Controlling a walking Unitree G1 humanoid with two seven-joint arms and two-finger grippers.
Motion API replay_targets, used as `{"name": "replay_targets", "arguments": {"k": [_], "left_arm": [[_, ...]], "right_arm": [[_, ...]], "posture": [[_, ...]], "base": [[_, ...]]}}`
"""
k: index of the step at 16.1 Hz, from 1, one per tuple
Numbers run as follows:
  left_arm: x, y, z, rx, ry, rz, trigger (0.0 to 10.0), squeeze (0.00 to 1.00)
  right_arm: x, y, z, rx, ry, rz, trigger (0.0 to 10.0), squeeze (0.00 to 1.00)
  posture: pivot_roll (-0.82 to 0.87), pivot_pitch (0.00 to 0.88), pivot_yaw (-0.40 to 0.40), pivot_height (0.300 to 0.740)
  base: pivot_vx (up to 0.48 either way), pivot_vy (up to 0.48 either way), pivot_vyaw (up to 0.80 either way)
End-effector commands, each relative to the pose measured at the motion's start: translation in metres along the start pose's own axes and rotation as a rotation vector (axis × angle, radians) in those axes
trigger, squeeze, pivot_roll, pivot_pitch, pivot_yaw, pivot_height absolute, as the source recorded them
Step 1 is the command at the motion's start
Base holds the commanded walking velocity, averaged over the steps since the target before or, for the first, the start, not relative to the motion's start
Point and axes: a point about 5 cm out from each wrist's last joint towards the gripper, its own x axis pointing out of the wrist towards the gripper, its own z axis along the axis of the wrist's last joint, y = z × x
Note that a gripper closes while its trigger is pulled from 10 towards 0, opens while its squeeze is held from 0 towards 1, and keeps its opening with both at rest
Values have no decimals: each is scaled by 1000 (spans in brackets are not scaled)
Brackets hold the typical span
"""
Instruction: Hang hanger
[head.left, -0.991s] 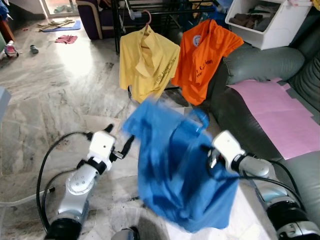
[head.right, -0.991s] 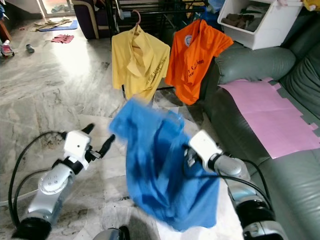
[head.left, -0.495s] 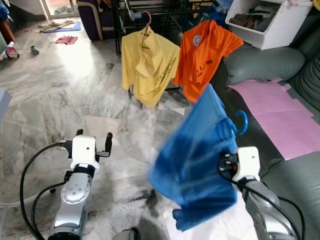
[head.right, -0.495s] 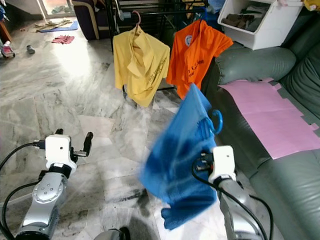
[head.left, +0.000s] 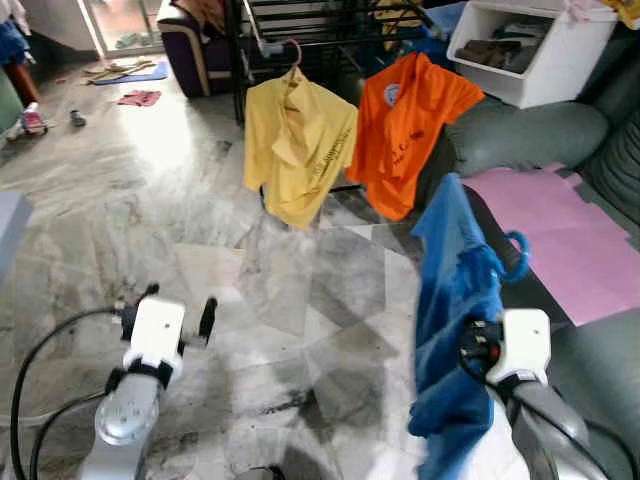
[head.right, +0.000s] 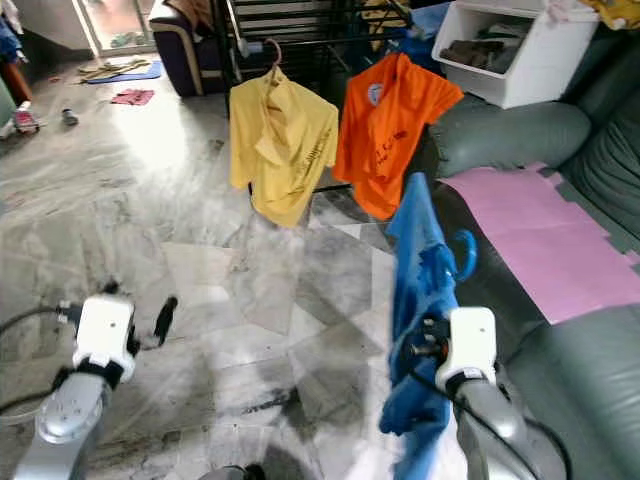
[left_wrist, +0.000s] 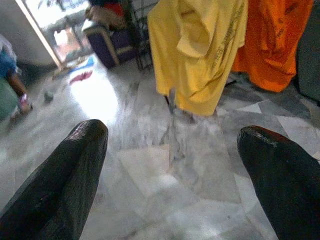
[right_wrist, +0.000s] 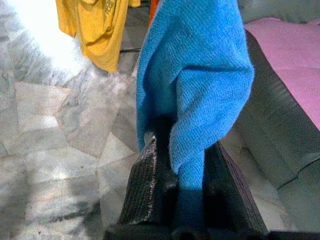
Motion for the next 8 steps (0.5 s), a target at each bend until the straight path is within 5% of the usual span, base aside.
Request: {"name": "replay_targets", "arguments": {"k": [1, 4, 8], "left_arm": [[1, 1, 7, -16, -21, 24, 10000, 0], [2, 3, 3, -80, 5, 117, 10000, 0], [3, 2, 3, -79, 10, 93, 10000, 0]], "right_arm": [[-4, 0, 11, 14, -57, -14, 10000, 0], [-14, 0, 12, 39, -80, -26, 10000, 0], [-11, -1, 15, 64, -91, -47, 10000, 0]], "posture": [[-44, 0, 19, 740], [-58, 0, 17, 740], [-54, 0, 23, 740]], "base": [[0, 0, 0], [0, 0, 0], [0, 0, 464]]}}
